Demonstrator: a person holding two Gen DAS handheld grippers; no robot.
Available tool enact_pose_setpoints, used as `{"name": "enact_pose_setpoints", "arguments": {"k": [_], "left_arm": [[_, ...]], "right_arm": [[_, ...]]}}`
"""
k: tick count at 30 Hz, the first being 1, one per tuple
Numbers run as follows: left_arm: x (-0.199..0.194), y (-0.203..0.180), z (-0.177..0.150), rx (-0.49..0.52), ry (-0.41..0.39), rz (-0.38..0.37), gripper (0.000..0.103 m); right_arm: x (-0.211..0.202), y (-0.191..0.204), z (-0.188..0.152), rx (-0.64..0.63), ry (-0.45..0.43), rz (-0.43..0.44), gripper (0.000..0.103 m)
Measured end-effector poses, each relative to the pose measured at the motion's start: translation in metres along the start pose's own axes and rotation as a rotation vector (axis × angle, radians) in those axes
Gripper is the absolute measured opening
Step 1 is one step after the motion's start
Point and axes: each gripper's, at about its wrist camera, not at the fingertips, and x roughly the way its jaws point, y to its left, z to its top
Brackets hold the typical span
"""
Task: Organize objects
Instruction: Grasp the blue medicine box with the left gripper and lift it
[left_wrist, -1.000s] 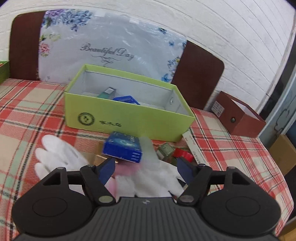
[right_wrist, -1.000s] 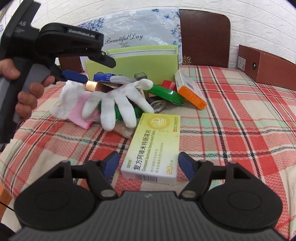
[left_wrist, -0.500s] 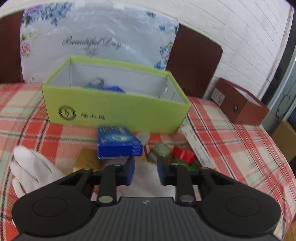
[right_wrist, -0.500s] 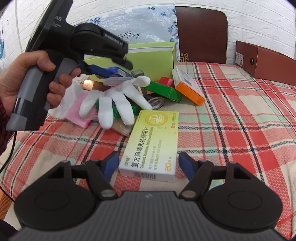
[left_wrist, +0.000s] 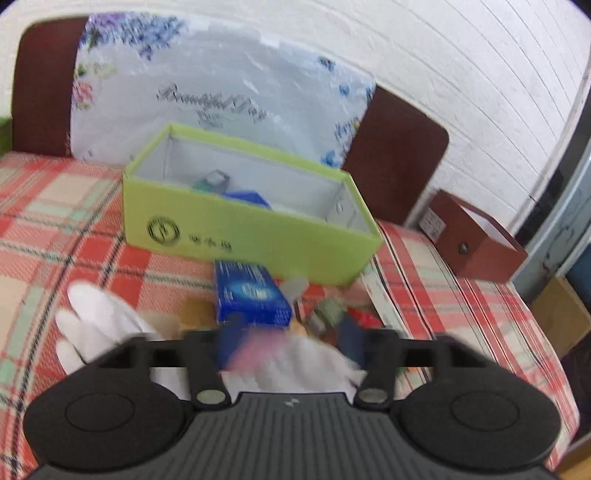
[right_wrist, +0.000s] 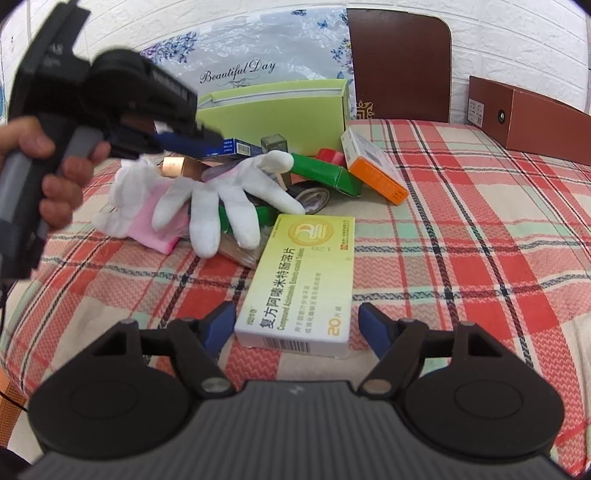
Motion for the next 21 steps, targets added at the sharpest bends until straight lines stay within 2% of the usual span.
{"name": "enact_pose_setpoints", "arguments": {"k": [2, 3, 5, 8, 9, 11, 12, 16, 19, 21], "left_arm": [[0.007, -0.005, 0.008, 0.047, -0.040, 0.047, 0.085], [0.015, -0.006, 0.013, 0.071, -0.030, 0.060, 0.085], [0.035, -0.006, 0.018, 0.107, 0.022, 0.085, 0.085], [0.062, 0.003, 0.019, 0.108, 0.115, 0.133, 0.085], [0.068, 0.007, 0.018, 0.099, 0.141, 0.124, 0.081], [0.076, 0.013, 0.016, 0.092, 0.186, 0.085, 0.065], [0.076, 0.013, 0.015, 0.099, 0.192, 0.078, 0.064], [0.051, 0.011, 0.017, 0.090, 0.156, 0.042, 0.063], [0.008, 0.001, 0.019, 0.120, 0.077, -0.015, 0.062], [-0.022, -0.004, 0.012, 0.146, 0.052, -0.031, 0.062]], "right_arm": [[0.002, 0.001, -0.001, 0.005, 0.004, 0.007, 0.073], [0.002, 0.002, -0.001, 0.003, 0.005, 0.010, 0.074], [0.002, 0.003, -0.001, -0.003, 0.005, 0.007, 0.074], [0.003, 0.002, 0.000, 0.004, 0.008, 0.009, 0.074], [0.003, 0.002, 0.000, 0.006, 0.006, 0.007, 0.074], [0.003, 0.001, 0.001, 0.007, 0.005, 0.005, 0.074], [0.004, 0.001, 0.001, 0.006, 0.007, 0.004, 0.074], [0.004, 0.002, 0.001, 0.000, 0.009, 0.005, 0.070], [0.002, 0.001, 0.002, -0.001, 0.012, 0.008, 0.069], [0.000, 0.000, 0.001, -0.006, 0.010, 0.006, 0.069]]}}
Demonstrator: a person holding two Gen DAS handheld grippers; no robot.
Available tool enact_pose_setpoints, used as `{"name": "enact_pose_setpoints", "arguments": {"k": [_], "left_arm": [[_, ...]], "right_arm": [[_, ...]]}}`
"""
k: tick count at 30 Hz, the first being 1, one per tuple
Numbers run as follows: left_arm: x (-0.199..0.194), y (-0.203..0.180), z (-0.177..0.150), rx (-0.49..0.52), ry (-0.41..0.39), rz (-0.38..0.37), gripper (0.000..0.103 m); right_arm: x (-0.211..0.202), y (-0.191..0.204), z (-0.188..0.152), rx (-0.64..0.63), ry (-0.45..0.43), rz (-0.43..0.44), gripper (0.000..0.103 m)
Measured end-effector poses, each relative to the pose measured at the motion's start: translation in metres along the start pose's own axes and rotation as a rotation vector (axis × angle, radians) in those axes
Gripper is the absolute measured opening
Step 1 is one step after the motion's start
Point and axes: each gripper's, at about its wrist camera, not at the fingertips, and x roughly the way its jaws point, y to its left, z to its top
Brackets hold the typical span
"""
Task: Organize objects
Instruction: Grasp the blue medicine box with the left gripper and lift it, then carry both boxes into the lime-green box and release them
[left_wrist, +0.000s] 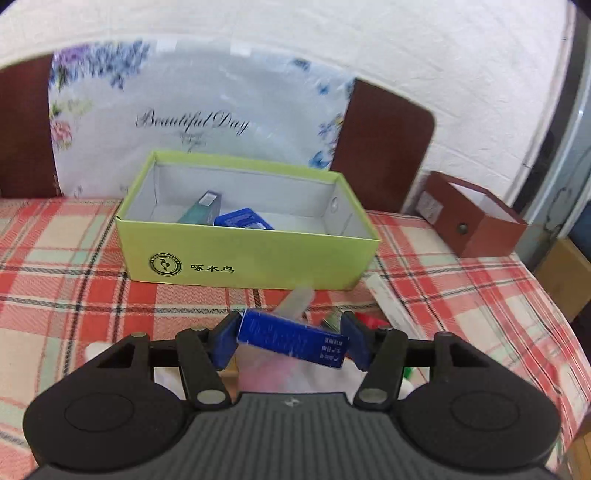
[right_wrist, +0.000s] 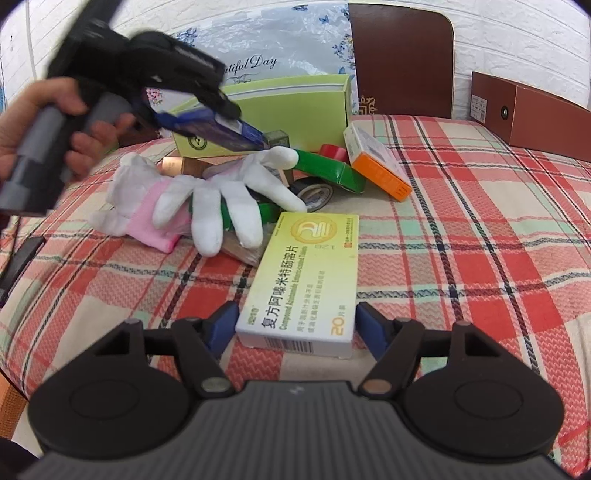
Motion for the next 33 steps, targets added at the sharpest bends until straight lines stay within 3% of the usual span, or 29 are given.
{"name": "enact_pose_setpoints", "arguments": {"k": [6, 12, 17, 22, 26, 31, 33], "left_arm": [[-0.070, -0.005, -0.070, 0.037, 0.009, -0.033, 0.062], [-0.066, 0.003, -0.134, 0.006, 0.154, 0.027, 0.061], [-0.045, 0.009, -0.142, -0.017, 0.199, 0.084, 0.071], [-0.040, 0.000, -0.141, 0.021, 0.216, 0.042, 0.068], [-0.033, -0.005, -0.143, 0.036, 0.223, 0.061, 0.069], [-0.024, -0.009, -0.141, 0.072, 0.217, 0.061, 0.069], [-0.023, -0.009, -0.140, 0.071, 0.210, 0.063, 0.069]], "right_arm": [[-0.011, -0.001, -0.005, -0.016, 0.006, -0.002, 0.069], [-0.016, 0.002, -0.008, -0.033, 0.016, -0.008, 0.069], [-0.013, 0.010, -0.006, -0.050, 0.025, -0.023, 0.071], [-0.007, 0.016, 0.002, -0.068, 0.018, -0.053, 0.076], [0.006, 0.017, 0.010, -0.072, 0.029, -0.071, 0.076], [0.019, 0.017, 0.016, -0.073, 0.041, -0.092, 0.075], [0.023, 0.016, 0.017, -0.064, 0.051, -0.101, 0.069]]}}
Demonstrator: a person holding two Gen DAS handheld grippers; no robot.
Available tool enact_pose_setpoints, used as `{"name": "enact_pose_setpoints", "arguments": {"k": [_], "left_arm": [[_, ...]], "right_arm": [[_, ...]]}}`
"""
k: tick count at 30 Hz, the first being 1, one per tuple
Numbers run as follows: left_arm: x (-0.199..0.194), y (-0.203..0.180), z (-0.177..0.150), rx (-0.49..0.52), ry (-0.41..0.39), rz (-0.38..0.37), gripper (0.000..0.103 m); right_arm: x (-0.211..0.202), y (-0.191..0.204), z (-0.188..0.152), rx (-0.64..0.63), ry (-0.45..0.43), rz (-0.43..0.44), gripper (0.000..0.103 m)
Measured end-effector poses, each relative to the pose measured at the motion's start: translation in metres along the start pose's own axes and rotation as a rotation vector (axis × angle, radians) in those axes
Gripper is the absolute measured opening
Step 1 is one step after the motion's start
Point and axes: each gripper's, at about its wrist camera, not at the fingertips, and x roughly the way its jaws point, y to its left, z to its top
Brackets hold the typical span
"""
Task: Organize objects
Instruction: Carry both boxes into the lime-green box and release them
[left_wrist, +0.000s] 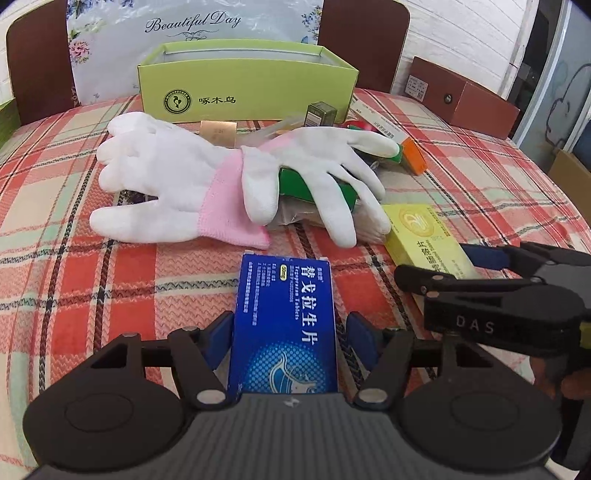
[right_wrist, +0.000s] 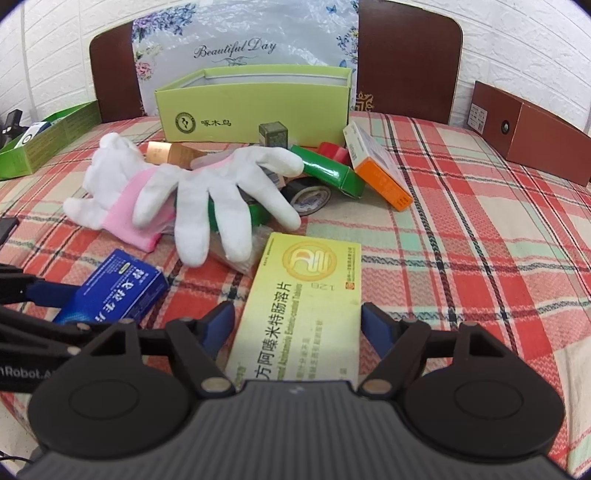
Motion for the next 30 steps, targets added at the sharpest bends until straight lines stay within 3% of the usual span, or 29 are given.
{"name": "enact_pose_setpoints", "arguments": {"k": [4, 5, 6, 11, 16, 23, 30], "left_arm": [[0.000, -0.003, -0.002, 0.009, -0.019, 0.015, 0.068], [-0.001, -0.003, -0.002, 0.015, -0.023, 0.022, 0.059], [-0.003, -0.002, -0.003, 0.017, -0.026, 0.019, 0.059], [-0.023, 0.007, -0.002, -0.049, -0.029, -0.072, 0.059], [-0.060, 0.011, 0.014, -0.031, -0.121, -0.129, 0.059], [-0.093, 0.022, 0.077, -0.038, -0.285, -0.147, 0.059], [-0.086, 0.036, 0.164, -0.088, -0.410, -0.136, 0.059]], "right_arm": [[0.001, 0.000, -0.002, -0.006, 0.000, -0.006, 0.068], [0.001, 0.000, -0.003, -0.006, -0.001, -0.005, 0.068], [0.000, -0.001, -0.003, 0.002, -0.004, -0.001, 0.068], [-0.016, -0.006, -0.009, 0.019, -0.012, 0.024, 0.067], [-0.046, -0.018, -0.003, 0.067, -0.040, 0.102, 0.066], [-0.079, -0.025, 0.038, 0.056, -0.188, 0.148, 0.066], [-0.059, -0.022, 0.114, -0.005, -0.315, 0.102, 0.067]]}}
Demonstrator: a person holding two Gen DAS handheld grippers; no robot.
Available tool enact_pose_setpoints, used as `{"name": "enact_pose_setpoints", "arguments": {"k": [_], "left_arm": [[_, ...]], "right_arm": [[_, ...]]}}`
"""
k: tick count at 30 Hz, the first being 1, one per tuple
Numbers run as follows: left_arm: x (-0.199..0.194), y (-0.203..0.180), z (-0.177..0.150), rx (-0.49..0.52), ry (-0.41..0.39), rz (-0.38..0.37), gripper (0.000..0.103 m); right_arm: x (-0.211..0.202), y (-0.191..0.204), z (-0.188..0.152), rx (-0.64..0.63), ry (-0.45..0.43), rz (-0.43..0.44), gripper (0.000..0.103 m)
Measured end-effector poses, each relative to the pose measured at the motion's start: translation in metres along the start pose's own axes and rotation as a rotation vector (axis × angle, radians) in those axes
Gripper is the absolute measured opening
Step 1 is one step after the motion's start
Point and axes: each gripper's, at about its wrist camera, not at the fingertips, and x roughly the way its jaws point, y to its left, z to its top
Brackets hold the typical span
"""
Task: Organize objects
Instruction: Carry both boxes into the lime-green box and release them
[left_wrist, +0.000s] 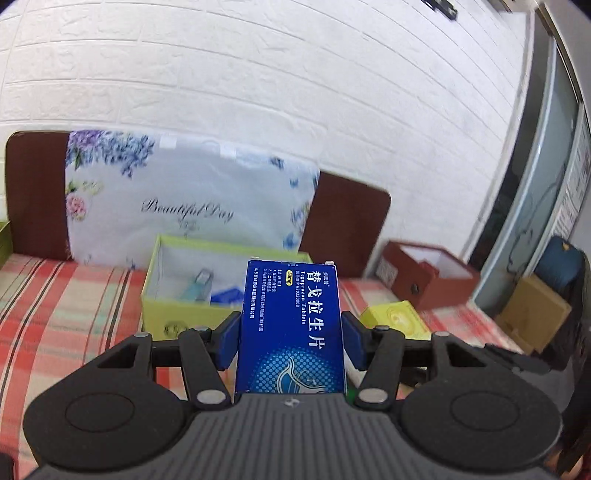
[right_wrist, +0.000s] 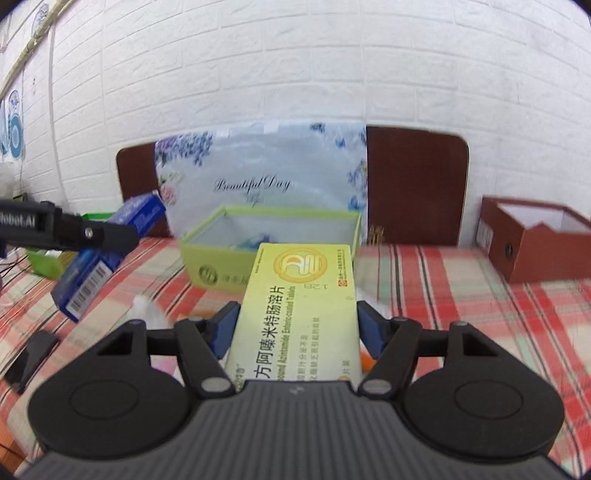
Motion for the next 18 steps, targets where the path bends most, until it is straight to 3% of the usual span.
{"name": "enact_pose_setpoints", "arguments": {"k": [4, 9, 18], "left_arm": [[0.045, 0.006, 0.037, 0.005, -0.006, 0.015, 0.059], [0.112, 0.018, 0.063, -0.061, -0.003, -0.007, 0.059], [0.227, 0.052, 0.061, -0.127, 0.081, 0.033, 0.059]], "right_arm": [[0.046, -0.001, 0.036, -0.019, -0.033, -0.010, 0.067], [0.110, -0.003, 0.069, -0.024, -0.063, -0.033, 0.067], [0.222, -0.009, 0.075, -0.071, 0.005, -0.043, 0.067]]}}
